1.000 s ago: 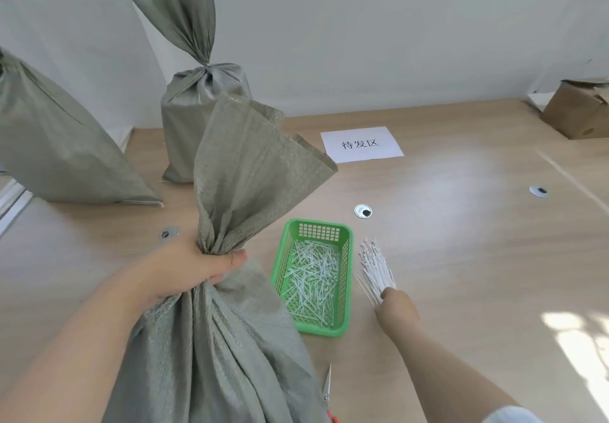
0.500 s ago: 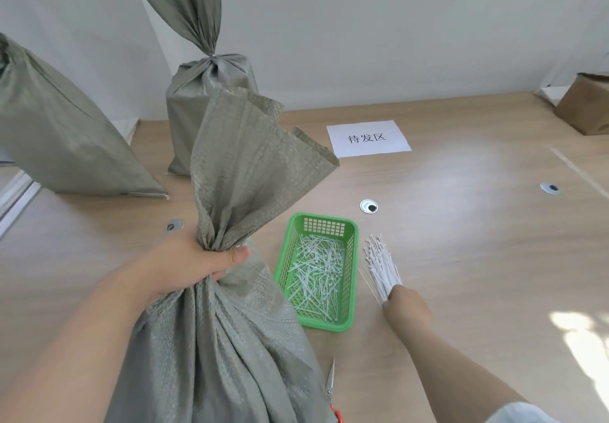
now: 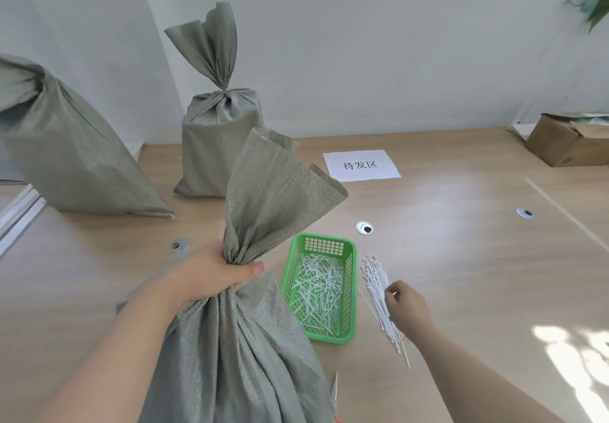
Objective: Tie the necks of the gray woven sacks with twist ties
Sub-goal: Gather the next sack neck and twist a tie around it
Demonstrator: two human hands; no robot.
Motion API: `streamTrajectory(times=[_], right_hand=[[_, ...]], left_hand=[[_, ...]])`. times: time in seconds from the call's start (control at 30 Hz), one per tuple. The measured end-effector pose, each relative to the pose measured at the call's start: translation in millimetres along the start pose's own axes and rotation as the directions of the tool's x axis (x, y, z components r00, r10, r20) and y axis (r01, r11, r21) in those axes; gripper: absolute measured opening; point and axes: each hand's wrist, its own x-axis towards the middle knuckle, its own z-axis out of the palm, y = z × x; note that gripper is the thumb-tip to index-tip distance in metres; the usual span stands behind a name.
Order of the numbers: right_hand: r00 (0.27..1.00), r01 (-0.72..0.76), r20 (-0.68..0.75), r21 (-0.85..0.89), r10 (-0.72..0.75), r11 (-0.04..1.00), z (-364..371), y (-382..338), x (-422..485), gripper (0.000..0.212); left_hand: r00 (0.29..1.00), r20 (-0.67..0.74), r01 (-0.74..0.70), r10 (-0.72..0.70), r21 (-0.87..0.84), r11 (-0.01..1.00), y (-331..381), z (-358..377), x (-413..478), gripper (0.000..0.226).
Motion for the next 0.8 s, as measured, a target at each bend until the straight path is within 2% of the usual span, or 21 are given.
streamTrajectory(times=[0.13,0.27,0.37,0.5,0.6,0.63,0.7,0.8], right_hand=[[0.994,0.106,-0.043,0.241,-0.098,0.965,-17.4,-48.1,-13.5,0.013],[0.973,0.202,0.02,0.412,-0.231,0.889,-26.6,-122.7,-39.0,0.015],[0.947,0.225,0.086,0.513,-0.311,0.828,-26.4,-179.6,-70.9,0.015],[0.921,0.201,0.173,0.555,-0.348,0.807,-16.9,-234.6,-116.3,0.02],[0.929,0.127,0.253,0.47,-0.271,0.874,-2.3,-261.3,-139.2,0.025],[0.928,0.091,0.28,0.466,-0.244,0.88,3.3,-267.0,-145.5,0.027],[0.927,0.055,0.282,0.55,-0.247,0.833,13.6,-274.0,-155.1,0.03],[0.932,0.09,0.212,0.651,-0.295,0.753,25.8,-278.4,-161.5,0.034]], left_hand=[[1.0,-0.003,0.011,-0.011,0.016,1.0,-4.7,-3.2,-7.4,0.048],[1.0,-0.027,0.011,-0.009,0.049,0.999,-1.6,-7.1,-21.1,0.041],[0.999,-0.05,0.012,-0.012,0.013,1.0,1.8,-9.8,-30.9,0.035],[0.997,-0.074,0.018,-0.02,-0.023,1.0,2.2,-12.0,-39.8,0.03],[0.998,-0.053,-0.044,0.041,-0.061,0.997,1.9,-12.6,-46.6,0.005],[0.997,-0.054,-0.056,0.052,-0.069,0.996,0.7,-12.7,-47.1,0.005],[0.994,-0.085,-0.077,0.069,-0.096,0.992,-1.3,-13.1,-50.3,0.016],[0.984,-0.123,-0.151,0.132,-0.16,0.975,-1.9,-13.6,-58.4,0.013]])
